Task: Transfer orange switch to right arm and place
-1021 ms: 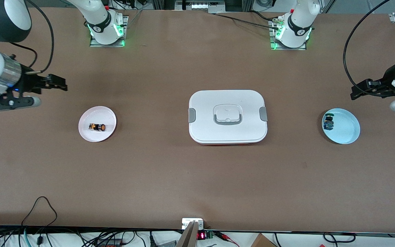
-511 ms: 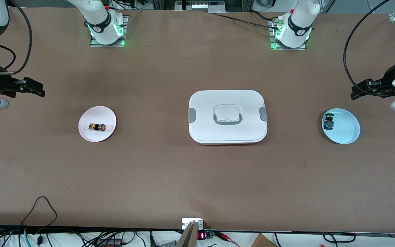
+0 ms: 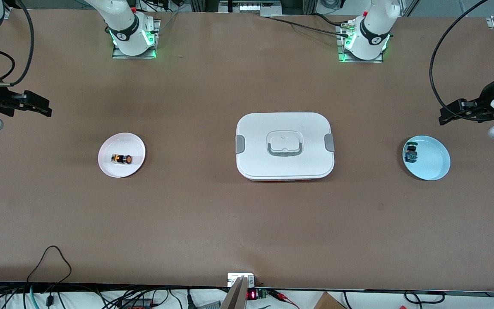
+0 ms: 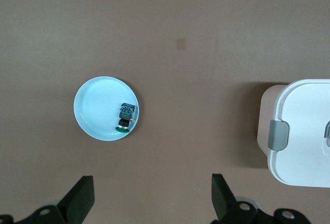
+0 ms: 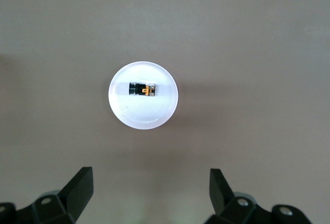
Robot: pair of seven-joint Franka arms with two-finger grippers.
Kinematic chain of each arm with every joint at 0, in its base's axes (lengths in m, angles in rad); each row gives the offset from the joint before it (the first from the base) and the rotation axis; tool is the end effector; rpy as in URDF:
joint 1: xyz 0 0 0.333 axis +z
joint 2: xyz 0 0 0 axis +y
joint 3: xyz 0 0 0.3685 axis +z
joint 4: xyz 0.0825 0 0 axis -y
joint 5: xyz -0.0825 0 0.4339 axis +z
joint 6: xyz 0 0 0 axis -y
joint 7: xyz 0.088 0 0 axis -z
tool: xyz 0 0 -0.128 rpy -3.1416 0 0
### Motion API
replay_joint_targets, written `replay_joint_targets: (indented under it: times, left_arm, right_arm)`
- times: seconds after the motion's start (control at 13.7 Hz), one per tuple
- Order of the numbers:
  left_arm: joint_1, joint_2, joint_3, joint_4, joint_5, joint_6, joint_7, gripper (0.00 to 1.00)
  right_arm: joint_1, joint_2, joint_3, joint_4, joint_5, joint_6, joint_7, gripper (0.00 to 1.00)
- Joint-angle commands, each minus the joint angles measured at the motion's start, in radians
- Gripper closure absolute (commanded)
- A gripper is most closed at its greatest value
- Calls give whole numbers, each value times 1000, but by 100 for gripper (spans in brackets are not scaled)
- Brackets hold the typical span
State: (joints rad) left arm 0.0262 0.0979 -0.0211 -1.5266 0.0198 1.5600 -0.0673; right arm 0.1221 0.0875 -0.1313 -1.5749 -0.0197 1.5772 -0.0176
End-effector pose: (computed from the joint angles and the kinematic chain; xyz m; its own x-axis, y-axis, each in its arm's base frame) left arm 0.6354 0.0064 0.6174 0.9954 0.0725 -0.0631 0.0712 -0.9972 -0.0220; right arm 0.6306 -0.0049 0.6008 0.9964 0.0081 -0.0849 0.0106 -0.9995 0.0296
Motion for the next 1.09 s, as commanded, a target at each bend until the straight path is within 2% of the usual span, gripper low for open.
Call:
replay_joint_targets:
  times: [0.0,0.22,0.44,1.02]
  left_arm:
    - [4,13,-2,31,8,-18,11,0]
    - [4,13,-2,31,6,-18,11,0]
    - [4,13,-2,31,5,-18,11,0]
    - [6,14,1,31,5,-18,11,0]
  right_arm:
    - [-4,-104,2,-181,-17,117,11,0]
    - [1,-114,5,-195,-17,127,21,0]
    - [-1,-127,7,-139,-10,32,21,0]
    - [2,-115,5,-77,0,29,4,0]
